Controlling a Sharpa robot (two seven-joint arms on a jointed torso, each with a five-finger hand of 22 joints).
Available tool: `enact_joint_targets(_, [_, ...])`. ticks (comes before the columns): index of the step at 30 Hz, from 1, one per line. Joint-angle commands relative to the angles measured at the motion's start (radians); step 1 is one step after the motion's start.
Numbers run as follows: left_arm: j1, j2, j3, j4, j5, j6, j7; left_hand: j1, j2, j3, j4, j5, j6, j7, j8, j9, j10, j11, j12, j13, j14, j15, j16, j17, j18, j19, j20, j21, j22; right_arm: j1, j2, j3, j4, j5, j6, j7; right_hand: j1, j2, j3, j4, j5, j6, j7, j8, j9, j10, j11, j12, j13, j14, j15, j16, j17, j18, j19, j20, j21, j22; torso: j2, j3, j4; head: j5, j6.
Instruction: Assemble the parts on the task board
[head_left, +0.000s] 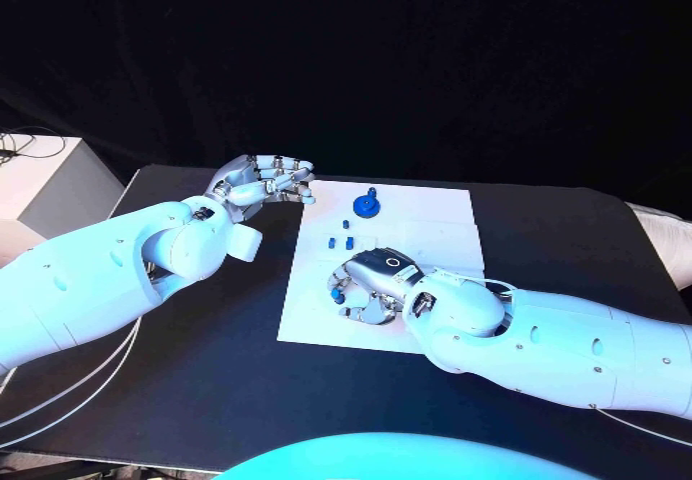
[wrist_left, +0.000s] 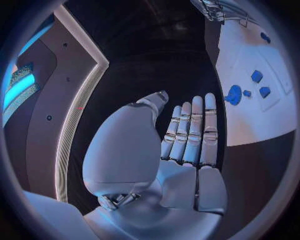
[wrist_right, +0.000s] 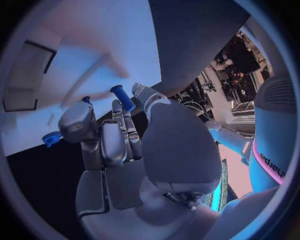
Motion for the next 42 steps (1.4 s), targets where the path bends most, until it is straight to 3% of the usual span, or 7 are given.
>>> enact_joint_targets(1, [0.0,0.001,0.001,0.003,0.005,0.004,0.005,0.004,0.008,-0.006,0.003,0.004,-0.004,0.014,0.002,0.0,-0.002,0.005,-0.002,-0.002,0.006,0.002,-0.005,0.001,0.01,0.005,0.0,-0.005,-0.001,-0.001,-0.001,0.0,-0.001,0.001,0.014,0.01,0.032,0.004,-0.048,0.015,0.002,-0.007,0.002,-0.009,-0.008,-0.015,0.002,0.01,0.0,-0.002,0.006,-0.006,-0.01,0.008,-0.007,0.0,-0.02,-0.012,0.001,0.0004,0.0004,0.0,0.001])
enact_joint_targets(16, [0.0,0.001,0.001,0.002,0.005,0.005,0.002,0.005,0.009,-0.007,0.004,0.004,-0.004,0.013,0.003,0.0,-0.001,0.005,-0.002,-0.002,0.007,0.002,-0.006,0.003,0.01,0.007,0.0,-0.007,-0.003,-0.001,-0.008,0.0,-0.001,-0.014,-0.033,-0.025,0.085,0.021,-0.119,0.054,0.012,-0.014,0.006,-0.027,-0.025,-0.048,0.008,0.011,0.0,-0.007,0.01,-0.017,-0.033,0.012,-0.009,0.002,-0.054,-0.033,0.001,0.001,0.0006,-0.005,0.005])
enact_joint_targets(26, [0.0,0.003,0.001,-0.001,0.005,0.006,0.003,0.005,0.009,-0.007,0.004,0.004,-0.004,0.013,0.003,0.0,-0.001,0.005,-0.002,-0.002,0.007,0.002,-0.006,0.003,0.01,0.007,0.0,-0.007,-0.003,0.005,-0.05,0.005,0.031,0.046,-0.13,0.01,0.11,0.024,-0.15,0.087,0.029,-0.019,0.01,-0.035,-0.034,-0.048,0.008,0.022,0.002,-0.009,0.01,-0.022,-0.043,0.014,-0.007,0.003,-0.064,-0.039,0.0,0.0016,-0.0003,-0.012,0.013])
enact_joint_targets(31, [0.0,0.003,0.001,-0.002,0.005,0.006,0.004,0.005,0.009,-0.007,0.004,0.004,-0.004,0.013,0.003,0.0,-0.001,0.005,-0.002,-0.002,0.007,0.002,-0.006,0.003,0.01,0.007,0.0,-0.007,-0.003,0.033,-0.103,0.014,0.058,0.25,-0.172,0.088,0.129,0.029,-0.132,0.113,0.043,0.003,0.016,-0.031,-0.038,0.012,0.006,0.055,0.004,-0.01,0.007,-0.027,-0.052,0.012,0.0,0.0,-0.058,-0.034,-0.001,0.0018,-0.0015,-0.022,0.022])
enact_joint_targets(34, [-0.001,0.001,0.0,-0.002,0.006,0.005,0.006,0.006,0.009,-0.007,0.004,0.004,-0.004,0.013,0.003,0.0,-0.002,0.005,-0.002,-0.002,0.007,0.002,-0.007,0.003,0.01,0.007,0.0,-0.008,-0.003,0.063,-0.148,0.018,0.077,0.388,-0.176,0.112,0.135,0.027,-0.098,0.13,0.061,0.036,0.023,-0.017,-0.038,0.057,0.006,0.07,0.004,-0.012,0.007,-0.031,-0.059,0.012,0.0,0.0,-0.065,-0.038,0.0,0.0027,-0.0034,-0.03,0.03])
enact_joint_targets(36, [-0.004,-0.002,0.0,0.001,0.006,0.005,0.007,0.006,0.009,-0.007,0.004,0.004,-0.004,0.013,0.003,0.0,-0.002,0.005,-0.002,-0.002,0.007,0.002,-0.007,0.003,0.01,0.007,0.0,-0.008,-0.003,0.085,-0.182,0.02,0.089,0.453,-0.161,0.106,0.131,0.027,-0.075,0.135,0.067,0.05,0.023,-0.01,-0.038,0.082,0.004,0.07,0.003,-0.021,0.006,-0.048,-0.09,0.017,-0.008,-0.001,-0.096,-0.056,-0.001,0.0034,-0.0048,-0.039,0.035])
enact_joint_targets(42, [-0.018,-0.013,0.0,0.015,0.012,0.003,0.014,0.006,0.009,-0.008,0.004,0.004,-0.003,0.012,0.004,0.0,-0.001,0.005,-0.002,-0.002,0.007,0.002,-0.008,0.004,0.01,0.008,0.0,-0.008,-0.003,0.137,-0.28,0.022,0.106,0.58,-0.07,0.026,0.091,0.012,-0.013,0.136,0.067,0.078,-0.008,0.009,-0.035,0.235,-0.035,0.113,0.036,-0.004,-0.024,-0.025,-0.034,0.007,0.012,-0.024,-0.025,-0.009,-0.005,0.0057,-0.0107,-0.065,0.049])
